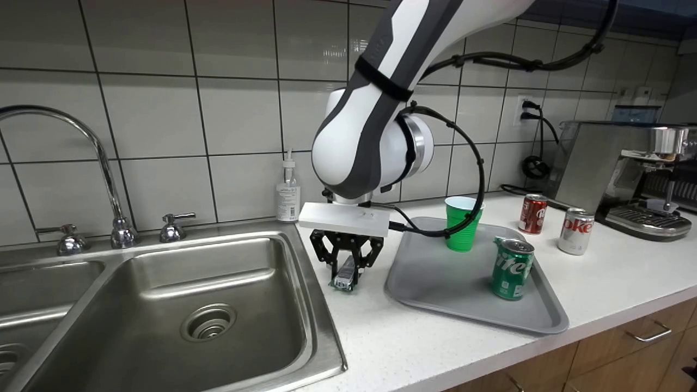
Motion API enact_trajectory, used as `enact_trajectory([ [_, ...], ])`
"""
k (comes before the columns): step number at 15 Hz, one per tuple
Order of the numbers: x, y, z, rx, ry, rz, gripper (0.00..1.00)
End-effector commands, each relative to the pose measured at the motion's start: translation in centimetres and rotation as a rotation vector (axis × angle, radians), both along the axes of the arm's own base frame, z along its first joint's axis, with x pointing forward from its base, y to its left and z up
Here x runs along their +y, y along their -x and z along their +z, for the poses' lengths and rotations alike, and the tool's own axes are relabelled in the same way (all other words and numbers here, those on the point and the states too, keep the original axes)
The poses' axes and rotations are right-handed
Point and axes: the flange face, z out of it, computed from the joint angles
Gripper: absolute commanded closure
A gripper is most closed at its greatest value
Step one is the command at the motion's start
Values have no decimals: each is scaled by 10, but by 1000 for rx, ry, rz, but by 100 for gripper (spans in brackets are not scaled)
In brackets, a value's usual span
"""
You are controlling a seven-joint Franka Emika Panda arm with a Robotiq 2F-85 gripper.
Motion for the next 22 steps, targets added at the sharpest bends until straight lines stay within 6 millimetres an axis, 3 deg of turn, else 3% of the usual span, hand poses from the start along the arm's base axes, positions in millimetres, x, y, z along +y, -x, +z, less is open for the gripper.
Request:
enact_trajectory([
  [1, 4, 2, 21, 1, -21, 37, 83],
  [12, 0, 20, 48, -23, -33, 86, 83],
  [22, -40, 46, 60, -1, -8, 52, 83],
])
